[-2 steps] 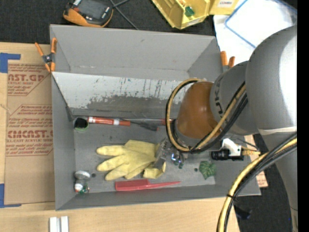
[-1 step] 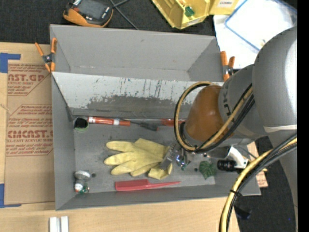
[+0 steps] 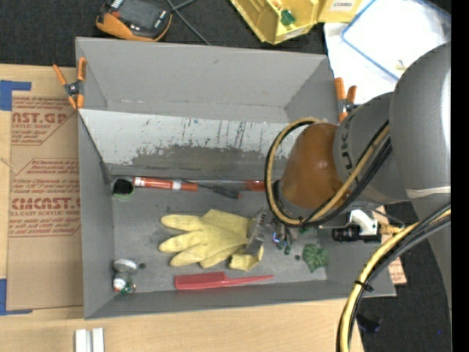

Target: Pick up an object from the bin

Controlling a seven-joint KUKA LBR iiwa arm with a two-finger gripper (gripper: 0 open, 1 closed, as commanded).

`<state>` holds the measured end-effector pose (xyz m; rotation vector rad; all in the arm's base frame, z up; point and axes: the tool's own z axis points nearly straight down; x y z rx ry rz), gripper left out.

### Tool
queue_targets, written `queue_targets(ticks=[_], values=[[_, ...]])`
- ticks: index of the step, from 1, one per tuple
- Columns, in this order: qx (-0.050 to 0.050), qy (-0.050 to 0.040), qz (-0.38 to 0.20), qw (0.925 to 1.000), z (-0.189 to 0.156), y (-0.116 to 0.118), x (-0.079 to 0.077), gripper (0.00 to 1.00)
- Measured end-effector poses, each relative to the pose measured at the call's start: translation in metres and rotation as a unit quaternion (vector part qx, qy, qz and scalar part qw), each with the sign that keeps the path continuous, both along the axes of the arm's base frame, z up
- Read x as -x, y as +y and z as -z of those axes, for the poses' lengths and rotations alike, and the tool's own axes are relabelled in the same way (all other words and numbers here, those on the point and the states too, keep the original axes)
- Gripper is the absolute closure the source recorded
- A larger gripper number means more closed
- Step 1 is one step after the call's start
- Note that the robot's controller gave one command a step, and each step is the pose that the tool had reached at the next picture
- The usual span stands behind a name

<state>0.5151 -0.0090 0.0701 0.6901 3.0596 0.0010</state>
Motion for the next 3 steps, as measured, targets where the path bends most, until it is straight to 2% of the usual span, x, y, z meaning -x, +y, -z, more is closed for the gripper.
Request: queue_targets(ticks=[1, 2, 3], values=[[0.0, -0.0001, 0.019, 0.9998, -0.021, -0.012, 0.001, 1.0], [0.0, 0.0008, -0.051, 0.9987, -0.002, 0.036, 0.024, 1.0], [0.0, 0.001, -0.053, 0.9986, 0.0, 0.048, 0.027, 1.0]])
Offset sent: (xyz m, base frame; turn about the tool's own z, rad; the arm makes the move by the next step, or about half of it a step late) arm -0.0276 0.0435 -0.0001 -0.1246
